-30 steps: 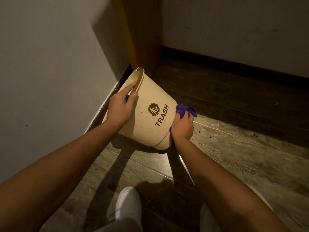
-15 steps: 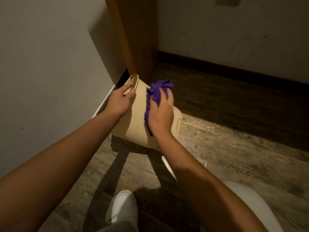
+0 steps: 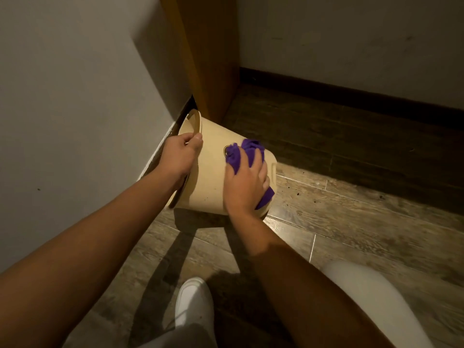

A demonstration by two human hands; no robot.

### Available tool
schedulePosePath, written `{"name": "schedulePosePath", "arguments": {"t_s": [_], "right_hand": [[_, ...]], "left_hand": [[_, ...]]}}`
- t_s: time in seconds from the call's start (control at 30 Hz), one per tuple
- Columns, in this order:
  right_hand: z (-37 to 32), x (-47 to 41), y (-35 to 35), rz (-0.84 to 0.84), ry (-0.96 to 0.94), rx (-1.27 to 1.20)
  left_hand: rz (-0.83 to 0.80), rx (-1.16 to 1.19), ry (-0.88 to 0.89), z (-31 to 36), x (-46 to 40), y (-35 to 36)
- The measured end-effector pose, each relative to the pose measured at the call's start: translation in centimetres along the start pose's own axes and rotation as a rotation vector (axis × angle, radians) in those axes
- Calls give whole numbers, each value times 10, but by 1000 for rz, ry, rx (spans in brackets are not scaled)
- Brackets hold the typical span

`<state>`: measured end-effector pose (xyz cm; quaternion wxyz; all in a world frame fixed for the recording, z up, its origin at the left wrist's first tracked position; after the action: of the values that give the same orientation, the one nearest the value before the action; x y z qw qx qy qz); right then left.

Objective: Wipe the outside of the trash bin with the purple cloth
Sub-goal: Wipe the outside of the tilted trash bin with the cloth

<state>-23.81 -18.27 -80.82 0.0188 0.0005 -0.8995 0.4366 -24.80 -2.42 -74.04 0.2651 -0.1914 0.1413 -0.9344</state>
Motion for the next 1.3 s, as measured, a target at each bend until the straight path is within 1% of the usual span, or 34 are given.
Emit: {"name": "schedulePosePath", "arguments": {"t_s": [0.13, 0.27, 0.33, 0.4, 0.43, 0.47, 0.53, 0.6, 0.7, 0.77, 0.8, 0.87, 0.9, 0.97, 1.07, 1.17, 1.23, 1.3], "right_hand": [[48, -8, 5, 7, 158, 0], [68, -12, 11, 41, 241, -57], [91, -13, 16, -36, 387, -157], [116, -11, 19, -138, 620, -296], [125, -10, 18, -143, 706, -343], [129, -11, 15, -112, 741, -369], [125, -19, 3, -25, 712, -390], [118, -32, -10, 21, 680, -408], [116, -46, -23, 39, 709, -460], [115, -49, -26, 35, 726, -498], [114, -50, -27, 28, 734, -516], [109, -49, -28, 38, 744, -558], [104, -49, -31, 56, 727, -573], [89, -49, -39, 86, 622, -587], [54, -54, -58, 102, 395, -650], [13, -58, -73, 22, 211, -719], [-7, -56, -75, -21, 127, -735], [-24, -49, -74, -17, 90, -735]], "left_hand": [[27, -6, 1, -7, 1, -9], [28, -23, 1, -5, 2, -11], [42, -34, -6, -2, 4, -13], [60, -35, -10, -1, 5, -17], [68, -46, -9, -2, 6, -19], [62, -52, -7, -2, 7, -19], [-6, -18, -8, 9, 7, -17], [-154, -9, 19, 29, 5, -15], [-388, -196, 99, 43, 13, -16], [-438, -328, 102, 26, 33, -17], [-426, -372, 121, 17, 42, -17], [-349, -357, 157, 12, 46, -21], [-299, -341, 178, 19, 42, -23], [-228, -321, 209, 36, 34, -26], [-252, -295, 226, 49, 30, -22], [-294, -384, 260, 54, 33, -16], [-281, -423, 291, 56, 35, -10], [-244, -459, 326, 55, 38, -4]]}}
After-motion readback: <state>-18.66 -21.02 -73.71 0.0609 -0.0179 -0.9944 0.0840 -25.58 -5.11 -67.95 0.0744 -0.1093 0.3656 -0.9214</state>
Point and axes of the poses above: each hand's wrist, its own x-axis away from the middle knuckle, its own y-axis out of the palm, z = x × y, the point moved 4 cm from there along -x, towards the middle knuckle, and after that the axes turned 2 degrees about x, right-handed, at the moved point
